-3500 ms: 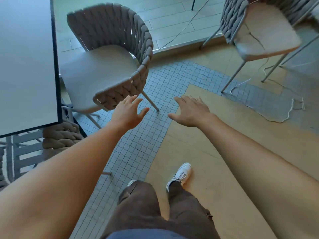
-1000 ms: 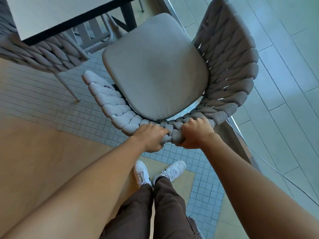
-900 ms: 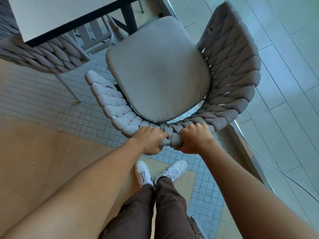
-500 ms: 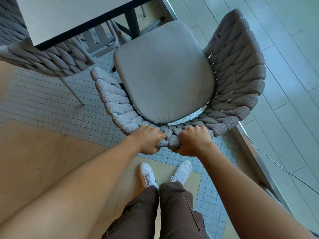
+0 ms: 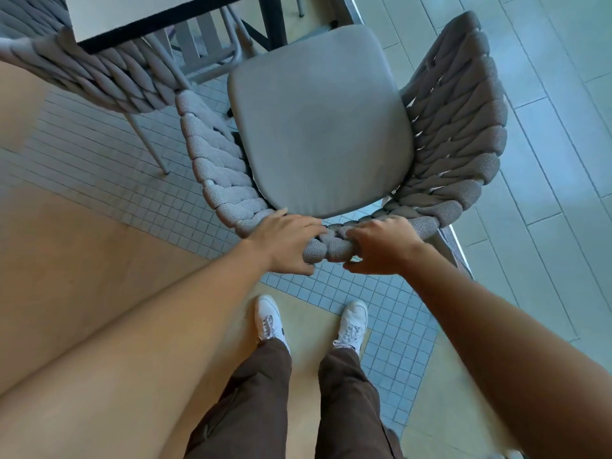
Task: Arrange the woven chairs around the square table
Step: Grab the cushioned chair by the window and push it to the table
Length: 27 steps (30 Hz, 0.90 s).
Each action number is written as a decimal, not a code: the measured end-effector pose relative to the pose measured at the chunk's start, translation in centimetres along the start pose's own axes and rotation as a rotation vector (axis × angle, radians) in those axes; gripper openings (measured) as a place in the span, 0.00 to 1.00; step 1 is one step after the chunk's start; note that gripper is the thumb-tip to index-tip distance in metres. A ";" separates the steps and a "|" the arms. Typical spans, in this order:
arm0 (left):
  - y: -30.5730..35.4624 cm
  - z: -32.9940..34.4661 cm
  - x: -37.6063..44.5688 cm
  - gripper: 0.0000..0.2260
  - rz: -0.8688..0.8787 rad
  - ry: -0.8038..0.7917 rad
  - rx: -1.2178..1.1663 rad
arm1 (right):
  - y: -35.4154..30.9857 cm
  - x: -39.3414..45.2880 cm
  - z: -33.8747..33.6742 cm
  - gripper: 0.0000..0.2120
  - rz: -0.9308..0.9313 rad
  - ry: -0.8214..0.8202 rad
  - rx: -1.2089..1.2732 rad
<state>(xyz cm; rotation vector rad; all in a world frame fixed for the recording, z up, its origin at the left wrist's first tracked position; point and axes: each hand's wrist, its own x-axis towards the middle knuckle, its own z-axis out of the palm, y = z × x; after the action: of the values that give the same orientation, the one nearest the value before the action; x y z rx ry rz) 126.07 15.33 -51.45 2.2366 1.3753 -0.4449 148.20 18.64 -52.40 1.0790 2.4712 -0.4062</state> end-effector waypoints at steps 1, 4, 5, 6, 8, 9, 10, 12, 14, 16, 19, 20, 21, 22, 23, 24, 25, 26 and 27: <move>1.4 0.0 0.4 0.38 -0.032 0.023 -0.036 | 1.4 -0.6 -0.1 0.26 -0.014 0.011 -0.038; 5.0 0.6 2.1 0.39 -0.129 0.063 -0.084 | 5.4 -1.9 -0.4 0.27 -0.001 0.049 -0.085; 6.0 0.9 2.7 0.39 -0.154 0.072 -0.090 | 6.5 -2.0 -0.4 0.29 0.013 0.057 -0.085; 6.7 1.3 3.2 0.37 -0.180 0.089 -0.094 | 7.3 -2.0 -0.3 0.30 0.025 0.063 -0.086; 7.8 1.9 4.0 0.35 -0.237 0.120 -0.096 | 8.0 -1.6 0.1 0.31 0.040 0.058 -0.107; 8.2 2.2 4.4 0.34 -0.264 0.136 -0.091 | 8.2 -1.3 0.4 0.31 0.047 0.052 -0.118; 8.4 2.5 4.7 0.33 -0.282 0.157 -0.077 | 8.3 -1.0 0.7 0.32 0.049 0.053 -0.127; 8.1 2.9 5.2 0.29 -0.278 0.191 -0.018 | 8.5 -0.6 1.3 0.32 0.041 0.085 -0.139; 7.5 3.1 5.3 0.27 -0.237 0.203 0.034 | 8.8 -0.3 1.5 0.31 0.042 0.114 -0.144; 6.9 3.1 5.2 0.26 -0.216 0.211 0.057 | 8.8 0.0 1.6 0.31 0.028 0.124 -0.153; 6.7 2.7 5.3 0.27 -0.203 0.208 0.078 | 8.9 0.6 1.7 0.32 -0.004 0.132 -0.160; 6.6 2.6 5.4 0.27 -0.200 0.206 0.081 | 9.1 0.7 1.7 0.33 -0.009 0.145 -0.161; 6.5 2.5 5.6 0.27 -0.199 0.206 0.081 | 9.3 0.8 1.7 0.33 -0.011 0.155 -0.162; 6.4 2.3 5.7 0.26 -0.198 0.205 0.078 | 9.4 1.0 1.7 0.34 -0.012 0.158 -0.163; 6.2 2.1 5.8 0.26 -0.199 0.205 0.072 | 9.5 1.1 1.6 0.34 -0.012 0.159 -0.163; 6.2 2.1 5.8 0.26 -0.201 0.205 0.066 | 9.5 1.2 1.6 0.34 -0.013 0.159 -0.162; 6.1 2.0 5.9 0.26 -0.204 0.205 0.060 | 9.5 1.4 1.5 0.34 -0.014 0.157 -0.164; 6.0 1.8 5.9 0.26 -0.207 0.204 0.055 | 9.6 1.6 1.3 0.33 -0.015 0.157 -0.168; 5.9 1.7 6.0 0.26 -0.209 0.206 0.051 | 9.6 1.7 1.2 0.33 -0.015 0.156 -0.169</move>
<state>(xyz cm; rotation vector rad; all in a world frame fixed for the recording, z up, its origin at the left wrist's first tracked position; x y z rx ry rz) 133.94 16.54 -54.58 2.2392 1.7322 -0.3293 154.65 25.51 -55.23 1.0581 2.5959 -0.1182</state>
